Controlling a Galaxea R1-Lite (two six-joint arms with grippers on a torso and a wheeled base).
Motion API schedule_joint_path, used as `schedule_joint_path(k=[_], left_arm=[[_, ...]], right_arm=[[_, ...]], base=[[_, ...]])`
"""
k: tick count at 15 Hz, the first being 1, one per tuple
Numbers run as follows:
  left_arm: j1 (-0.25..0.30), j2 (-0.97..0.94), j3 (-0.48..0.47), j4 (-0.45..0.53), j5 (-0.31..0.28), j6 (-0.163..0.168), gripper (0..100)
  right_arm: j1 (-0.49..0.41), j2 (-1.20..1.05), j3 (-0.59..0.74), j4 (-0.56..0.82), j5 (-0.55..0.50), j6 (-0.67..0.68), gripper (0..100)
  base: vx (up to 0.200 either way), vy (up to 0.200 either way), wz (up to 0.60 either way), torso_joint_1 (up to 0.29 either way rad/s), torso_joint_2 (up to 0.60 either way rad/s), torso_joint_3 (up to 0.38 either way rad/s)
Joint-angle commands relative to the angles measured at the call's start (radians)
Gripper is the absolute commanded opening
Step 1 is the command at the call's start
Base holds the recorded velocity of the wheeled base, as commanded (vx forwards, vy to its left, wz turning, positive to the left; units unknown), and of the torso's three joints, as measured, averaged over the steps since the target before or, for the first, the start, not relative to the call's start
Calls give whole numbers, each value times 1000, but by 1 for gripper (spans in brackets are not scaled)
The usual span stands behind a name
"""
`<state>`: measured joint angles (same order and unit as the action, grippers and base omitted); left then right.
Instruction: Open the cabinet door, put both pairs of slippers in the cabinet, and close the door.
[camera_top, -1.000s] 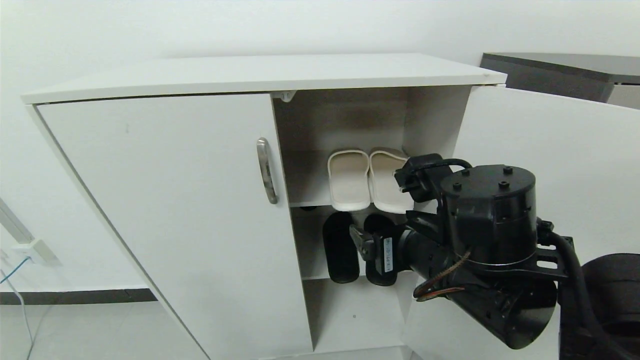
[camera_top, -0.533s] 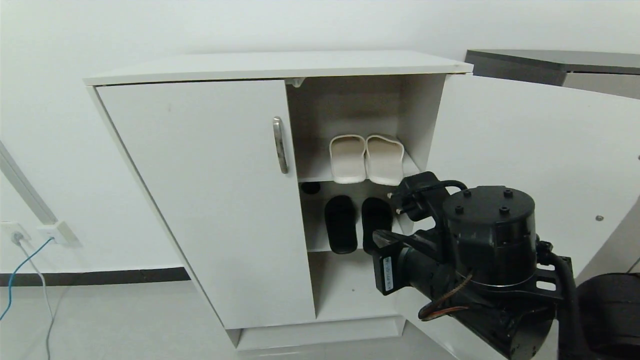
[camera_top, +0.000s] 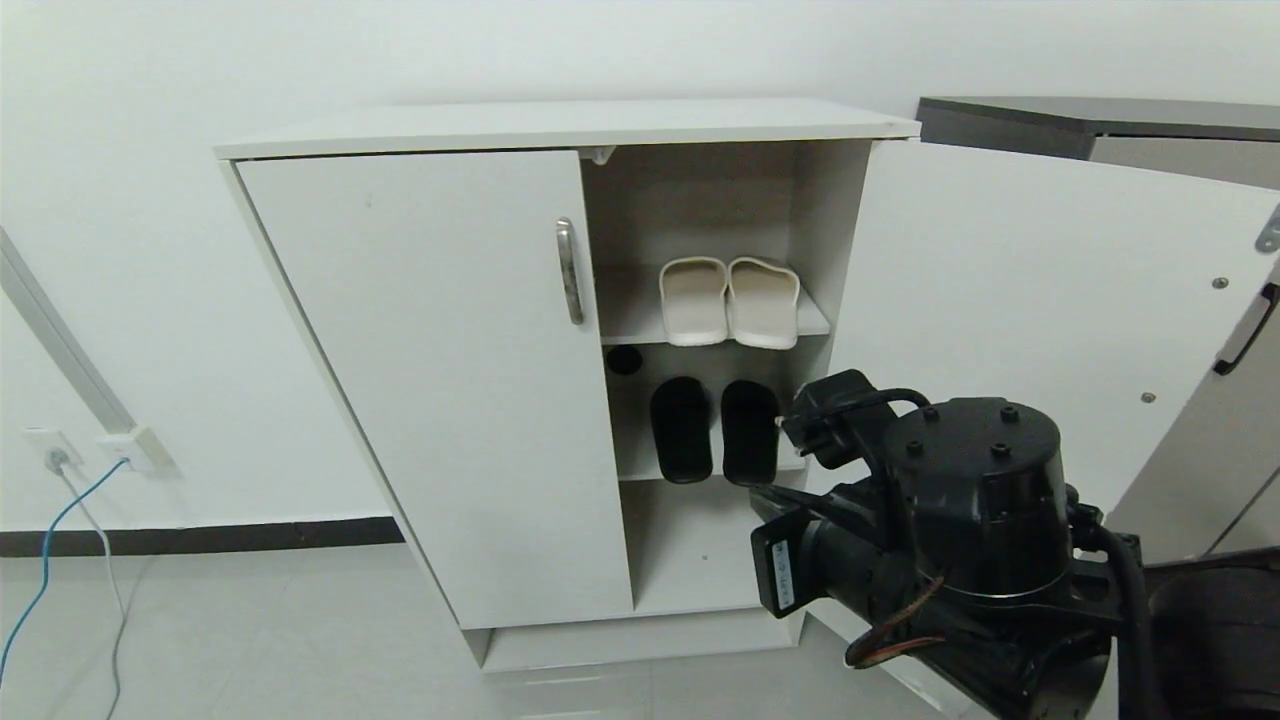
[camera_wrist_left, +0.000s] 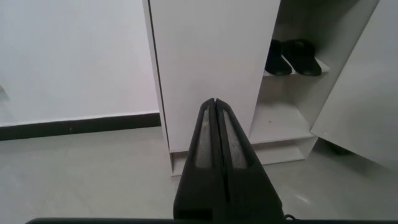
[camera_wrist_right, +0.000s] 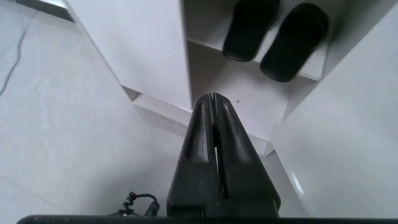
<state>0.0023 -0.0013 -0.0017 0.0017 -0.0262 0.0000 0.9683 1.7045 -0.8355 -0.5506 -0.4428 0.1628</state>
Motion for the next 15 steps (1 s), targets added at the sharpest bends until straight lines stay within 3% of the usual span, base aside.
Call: schedule_joint_path(k=[1,15], left_arm=[[1,1,0,0,0,0,0],[1,1,0,0,0,-2,0]], right_arm=[[0,6,3,0,-1,0,0],[-8,34,0,0,-1,0,0]], base=[[0,0,0,0,0,0],[0,0,0,0,0,0]])
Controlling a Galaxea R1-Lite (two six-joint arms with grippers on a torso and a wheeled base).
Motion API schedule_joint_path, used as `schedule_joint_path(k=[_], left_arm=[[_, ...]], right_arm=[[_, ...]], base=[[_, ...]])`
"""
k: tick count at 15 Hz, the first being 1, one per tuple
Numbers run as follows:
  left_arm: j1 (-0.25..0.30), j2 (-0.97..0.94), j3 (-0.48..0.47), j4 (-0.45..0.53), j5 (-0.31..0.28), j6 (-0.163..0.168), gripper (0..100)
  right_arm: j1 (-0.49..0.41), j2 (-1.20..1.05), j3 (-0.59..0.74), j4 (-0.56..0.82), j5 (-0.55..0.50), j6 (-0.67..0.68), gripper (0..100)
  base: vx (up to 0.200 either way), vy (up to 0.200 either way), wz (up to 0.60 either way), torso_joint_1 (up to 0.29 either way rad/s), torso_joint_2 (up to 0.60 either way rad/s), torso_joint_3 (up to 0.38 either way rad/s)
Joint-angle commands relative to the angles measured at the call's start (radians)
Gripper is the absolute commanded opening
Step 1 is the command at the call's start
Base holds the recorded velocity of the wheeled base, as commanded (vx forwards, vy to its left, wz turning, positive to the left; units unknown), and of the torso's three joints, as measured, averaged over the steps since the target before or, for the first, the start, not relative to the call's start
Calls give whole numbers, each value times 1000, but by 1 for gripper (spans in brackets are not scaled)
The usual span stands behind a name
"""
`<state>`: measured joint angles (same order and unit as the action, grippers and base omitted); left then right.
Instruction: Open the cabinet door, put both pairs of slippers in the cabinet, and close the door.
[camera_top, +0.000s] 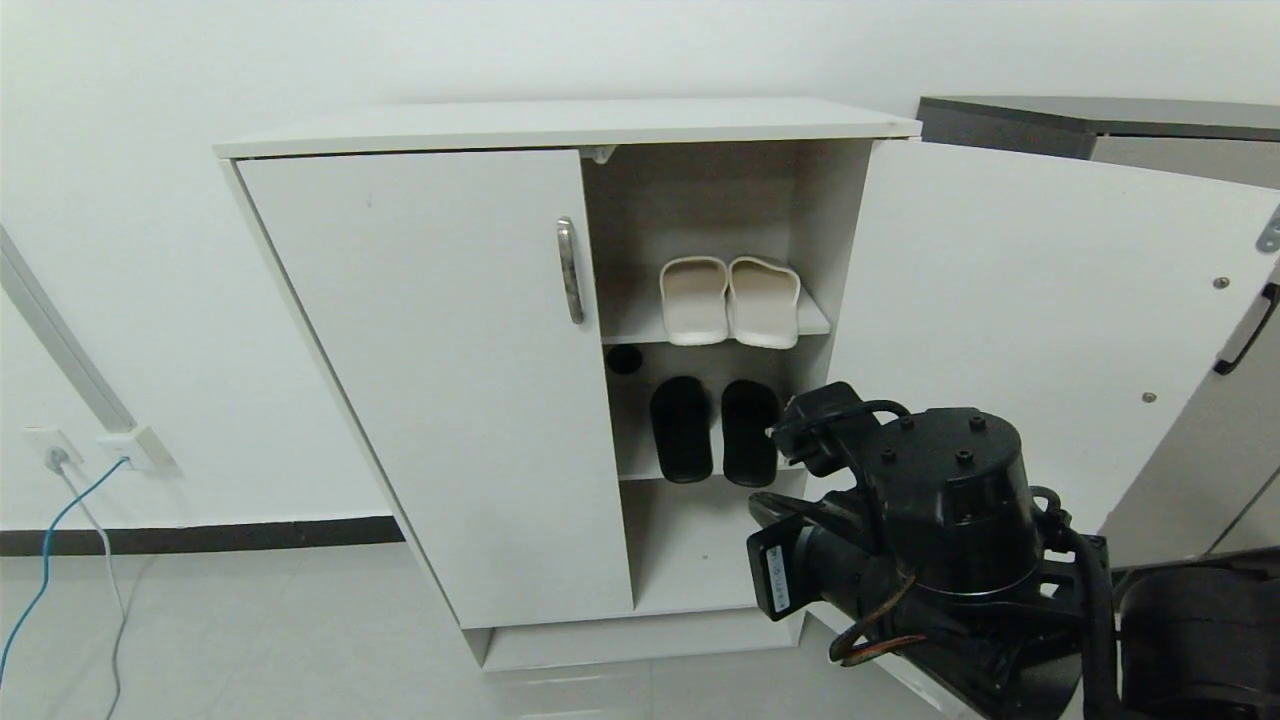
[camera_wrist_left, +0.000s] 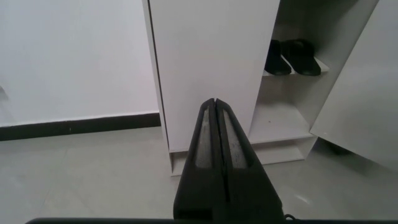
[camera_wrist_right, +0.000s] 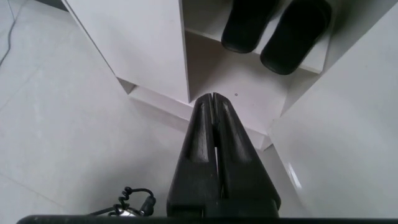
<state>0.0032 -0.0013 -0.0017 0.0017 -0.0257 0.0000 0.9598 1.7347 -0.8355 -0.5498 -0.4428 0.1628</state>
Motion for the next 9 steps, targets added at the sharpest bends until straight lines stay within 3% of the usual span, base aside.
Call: schedule_joint_path(k=[1,4,9], left_arm=[[0,1,0,0,0,0,0],[0,1,0,0,0,0,0],[0,1,0,0,0,0,0]], right_arm=[[0,3,1,-1,-1,0,0],[0,6,4,-2,-1,1,0],[0,11,4,-1,-1,0,0]], base=[[0,0,0,2,-51,-66],[0,0,0,4,-191,-303],[0,0,0,44,-488,-368]])
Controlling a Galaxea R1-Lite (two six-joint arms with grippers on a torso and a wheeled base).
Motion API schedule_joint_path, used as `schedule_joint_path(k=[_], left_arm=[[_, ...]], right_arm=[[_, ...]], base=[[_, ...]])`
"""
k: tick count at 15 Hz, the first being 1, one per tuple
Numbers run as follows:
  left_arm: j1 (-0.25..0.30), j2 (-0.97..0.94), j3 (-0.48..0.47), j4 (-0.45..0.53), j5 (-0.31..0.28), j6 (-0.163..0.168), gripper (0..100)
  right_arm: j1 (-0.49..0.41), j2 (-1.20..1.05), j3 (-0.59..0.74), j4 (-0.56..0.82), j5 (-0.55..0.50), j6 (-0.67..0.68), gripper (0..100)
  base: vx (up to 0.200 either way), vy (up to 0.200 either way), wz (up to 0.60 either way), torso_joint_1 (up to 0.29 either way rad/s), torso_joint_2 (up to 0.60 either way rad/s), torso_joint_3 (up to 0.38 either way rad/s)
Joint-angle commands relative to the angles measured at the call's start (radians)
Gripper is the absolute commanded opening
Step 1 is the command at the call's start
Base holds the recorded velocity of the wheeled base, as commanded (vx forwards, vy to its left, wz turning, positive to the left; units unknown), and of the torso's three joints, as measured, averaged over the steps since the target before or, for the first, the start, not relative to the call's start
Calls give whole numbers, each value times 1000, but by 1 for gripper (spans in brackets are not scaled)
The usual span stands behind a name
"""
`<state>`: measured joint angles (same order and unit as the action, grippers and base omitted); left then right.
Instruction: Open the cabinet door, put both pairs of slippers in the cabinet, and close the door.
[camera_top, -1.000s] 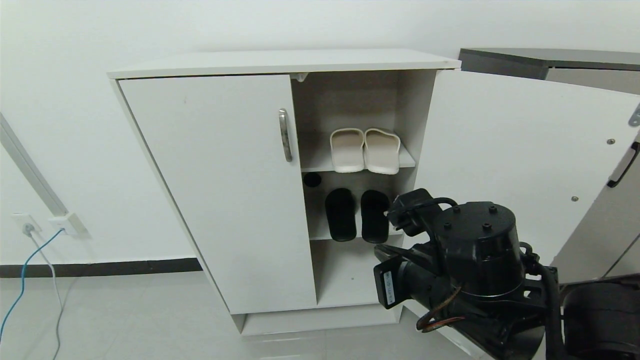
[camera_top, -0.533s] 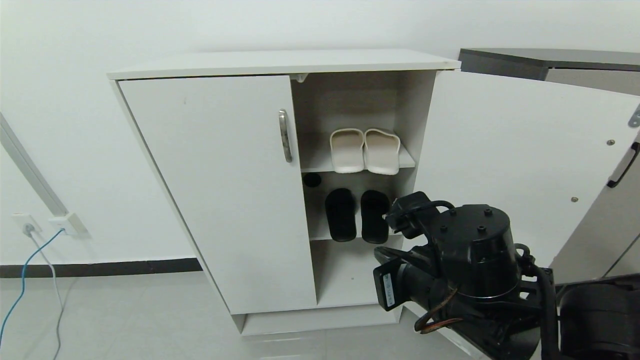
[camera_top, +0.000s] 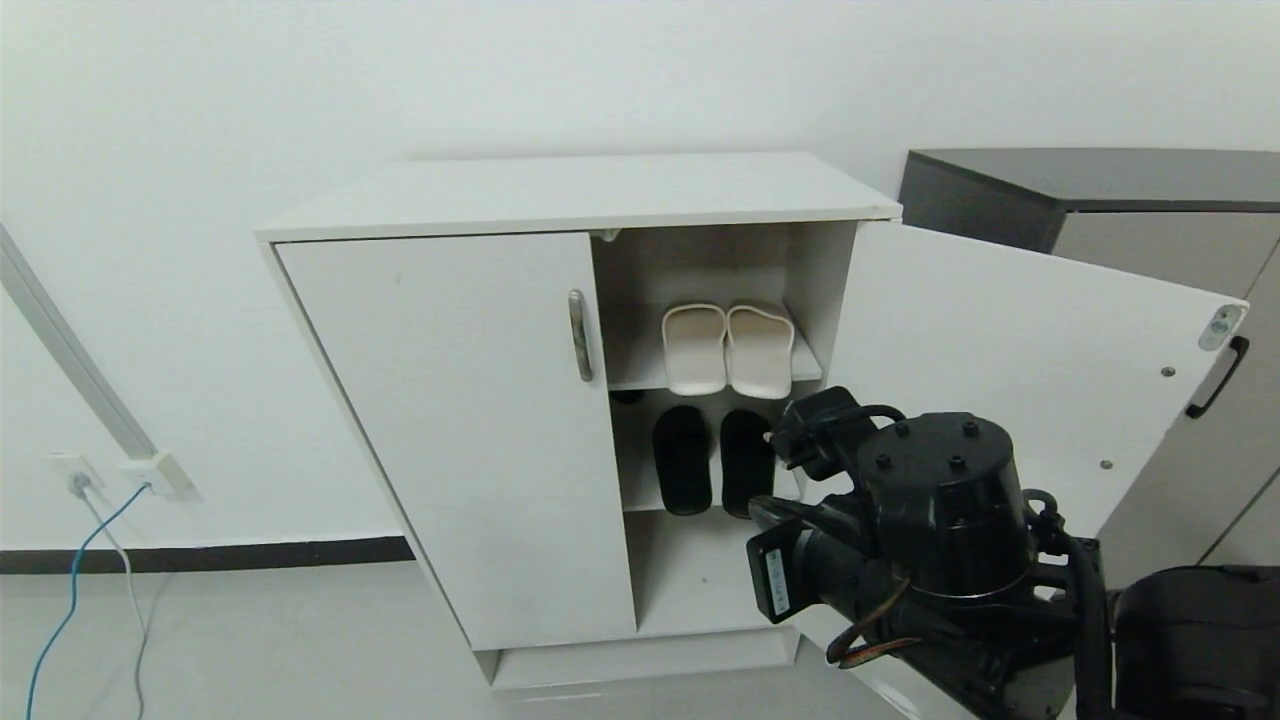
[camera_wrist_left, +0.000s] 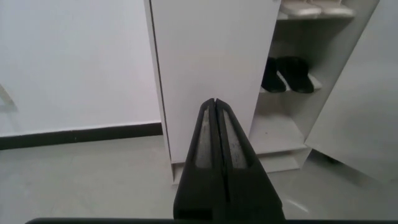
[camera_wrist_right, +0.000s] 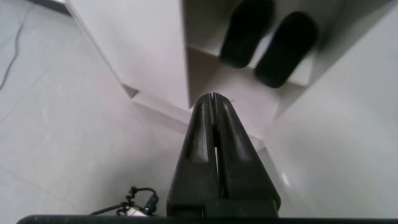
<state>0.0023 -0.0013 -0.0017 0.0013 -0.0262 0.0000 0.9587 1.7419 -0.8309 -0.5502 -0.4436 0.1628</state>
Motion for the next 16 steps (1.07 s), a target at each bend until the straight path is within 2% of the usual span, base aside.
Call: schedule_joint_path(k=[1,8,16], left_arm=[[1,1,0,0,0,0,0],[1,1,0,0,0,0,0],[1,1,0,0,0,0,0]], right_arm=[[0,4,-1,0,0,0,0],[-9,-7,3,-2,-1,0,0],[-15,-15,26,-2,-3,0,0]], base=[[0,0,0,100,-466,-364],[0,0,0,136,-471,-336],[0,0,0,188,-503,-316]])
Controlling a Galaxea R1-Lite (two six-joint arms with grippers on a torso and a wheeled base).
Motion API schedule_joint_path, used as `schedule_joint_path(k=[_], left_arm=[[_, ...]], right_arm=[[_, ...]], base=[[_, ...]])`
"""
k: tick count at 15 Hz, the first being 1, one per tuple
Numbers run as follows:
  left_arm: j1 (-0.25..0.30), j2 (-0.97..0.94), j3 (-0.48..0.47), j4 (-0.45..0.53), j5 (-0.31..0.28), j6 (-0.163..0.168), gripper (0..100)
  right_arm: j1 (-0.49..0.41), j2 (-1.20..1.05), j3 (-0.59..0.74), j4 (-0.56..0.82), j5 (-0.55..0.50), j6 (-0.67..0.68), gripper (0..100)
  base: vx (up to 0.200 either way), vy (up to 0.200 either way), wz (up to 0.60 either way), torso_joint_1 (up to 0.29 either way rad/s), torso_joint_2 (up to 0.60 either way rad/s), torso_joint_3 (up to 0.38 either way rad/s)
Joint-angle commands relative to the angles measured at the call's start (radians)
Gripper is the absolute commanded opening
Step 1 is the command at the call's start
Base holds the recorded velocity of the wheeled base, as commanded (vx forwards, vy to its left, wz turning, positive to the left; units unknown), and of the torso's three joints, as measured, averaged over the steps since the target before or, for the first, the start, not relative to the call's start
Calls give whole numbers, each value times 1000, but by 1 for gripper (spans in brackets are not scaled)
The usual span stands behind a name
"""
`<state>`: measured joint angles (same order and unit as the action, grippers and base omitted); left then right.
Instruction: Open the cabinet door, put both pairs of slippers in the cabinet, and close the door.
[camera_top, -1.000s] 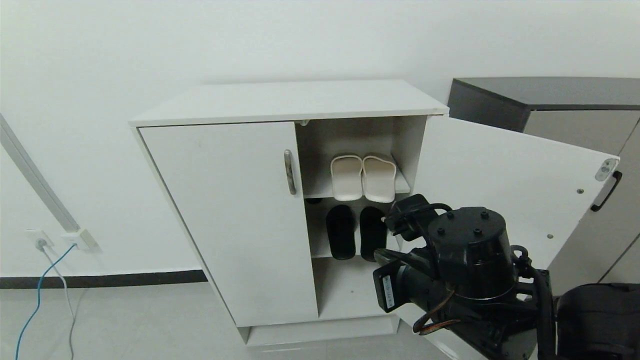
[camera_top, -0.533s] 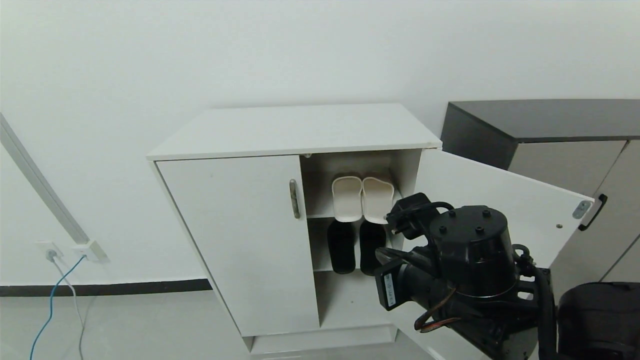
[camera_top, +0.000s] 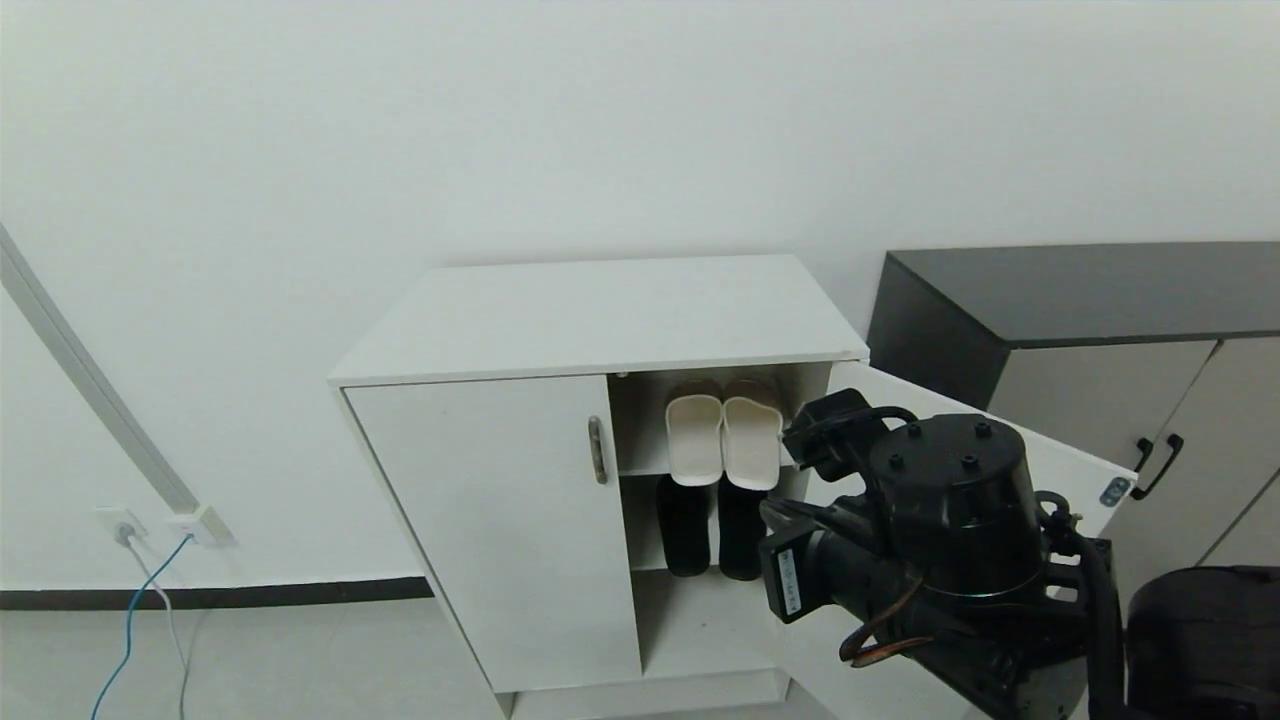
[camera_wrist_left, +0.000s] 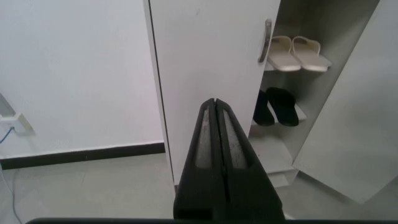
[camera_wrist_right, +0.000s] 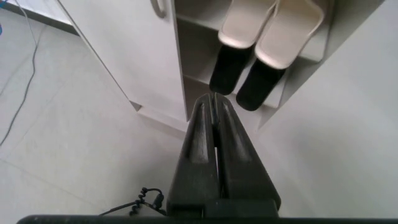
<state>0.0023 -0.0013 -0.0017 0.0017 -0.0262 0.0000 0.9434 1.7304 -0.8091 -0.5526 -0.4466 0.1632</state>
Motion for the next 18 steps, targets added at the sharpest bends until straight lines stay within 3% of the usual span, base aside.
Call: schedule_joint_path(k=[1,10,18], left_arm=[[1,1,0,0,0,0,0],[1,1,0,0,0,5,0],[1,1,2,0,0,3,0]], right_arm=[[-2,-3,2,-1,0,-1,0],[-2,-2,5,-7,0,-1,0],[-8,-5,10,-15,0,-14,0]], base=[[0,0,0,217,-530,-330],[0,0,0,245,-572,-326],[0,0,0,183,-393,-213]])
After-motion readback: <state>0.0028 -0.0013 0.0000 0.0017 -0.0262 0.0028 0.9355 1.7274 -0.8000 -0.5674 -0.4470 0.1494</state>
